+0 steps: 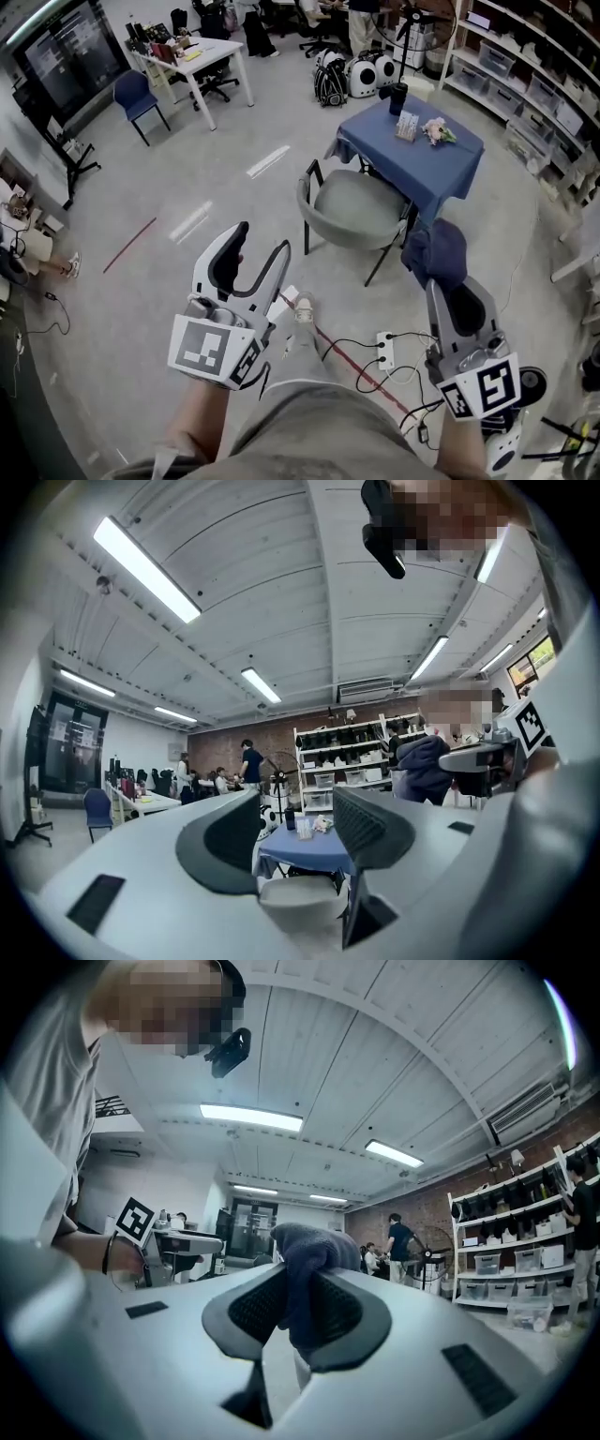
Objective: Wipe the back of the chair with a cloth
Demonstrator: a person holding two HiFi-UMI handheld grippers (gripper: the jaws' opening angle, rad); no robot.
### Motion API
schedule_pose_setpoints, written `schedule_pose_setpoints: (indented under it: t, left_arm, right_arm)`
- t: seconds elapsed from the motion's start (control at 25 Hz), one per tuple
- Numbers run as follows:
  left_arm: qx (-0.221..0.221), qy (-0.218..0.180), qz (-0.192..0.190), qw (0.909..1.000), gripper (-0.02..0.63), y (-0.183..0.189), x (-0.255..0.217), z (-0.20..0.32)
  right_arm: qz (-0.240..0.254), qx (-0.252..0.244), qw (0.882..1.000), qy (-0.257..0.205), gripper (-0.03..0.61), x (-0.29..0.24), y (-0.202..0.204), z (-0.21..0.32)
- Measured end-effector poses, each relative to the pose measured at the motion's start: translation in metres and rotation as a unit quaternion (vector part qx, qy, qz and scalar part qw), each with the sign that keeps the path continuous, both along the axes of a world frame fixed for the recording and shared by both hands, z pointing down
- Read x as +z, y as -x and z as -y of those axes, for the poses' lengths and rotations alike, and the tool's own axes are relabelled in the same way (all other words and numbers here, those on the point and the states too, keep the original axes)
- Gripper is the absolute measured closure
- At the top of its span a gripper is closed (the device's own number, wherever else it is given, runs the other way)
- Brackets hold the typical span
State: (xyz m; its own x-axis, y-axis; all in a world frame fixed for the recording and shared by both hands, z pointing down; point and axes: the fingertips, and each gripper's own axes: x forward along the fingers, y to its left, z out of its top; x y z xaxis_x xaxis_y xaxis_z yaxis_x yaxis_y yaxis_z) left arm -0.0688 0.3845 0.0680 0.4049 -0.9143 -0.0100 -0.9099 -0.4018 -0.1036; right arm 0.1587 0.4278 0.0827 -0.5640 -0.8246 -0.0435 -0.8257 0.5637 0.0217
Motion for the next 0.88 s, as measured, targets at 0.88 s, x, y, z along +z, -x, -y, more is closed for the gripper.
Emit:
schedule_pose_setpoints:
  t: [0.88]
  left_arm:
    - [0.064, 0.290, -0.018, 0.9546, 0.356, 0.063, 0.204, 0.348]
  right_arm:
    - [-0.024, 0.020, 0.982, 0.187, 0.497, 0.117, 0.087, 0.327]
